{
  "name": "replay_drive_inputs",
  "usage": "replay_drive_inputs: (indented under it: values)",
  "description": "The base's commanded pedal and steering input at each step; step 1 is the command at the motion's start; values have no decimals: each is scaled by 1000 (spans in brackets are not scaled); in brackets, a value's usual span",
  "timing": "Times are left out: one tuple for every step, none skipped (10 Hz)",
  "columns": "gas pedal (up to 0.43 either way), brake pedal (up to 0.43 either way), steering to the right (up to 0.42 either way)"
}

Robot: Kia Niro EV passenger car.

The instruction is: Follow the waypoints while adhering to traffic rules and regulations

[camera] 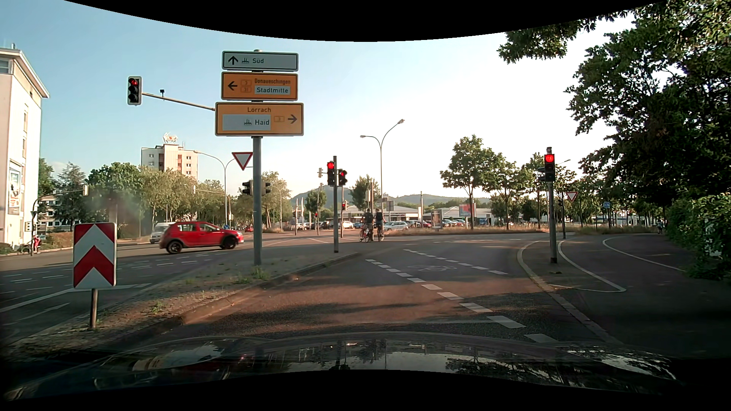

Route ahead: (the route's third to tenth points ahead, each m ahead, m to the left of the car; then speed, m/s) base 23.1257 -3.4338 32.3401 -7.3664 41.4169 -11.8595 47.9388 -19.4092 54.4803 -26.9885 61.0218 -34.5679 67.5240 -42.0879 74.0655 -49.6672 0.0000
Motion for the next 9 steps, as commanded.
replay_drive_inputs:
  values:
    - [0, 293, 96]
    - [0, 293, 96]
    - [0, 293, 96]
    - [0, 293, 96]
    - [0, 293, 96]
    - [0, 293, 96]
    - [0, 293, 96]
    - [0, 293, 96]
    - [0, 293, 96]
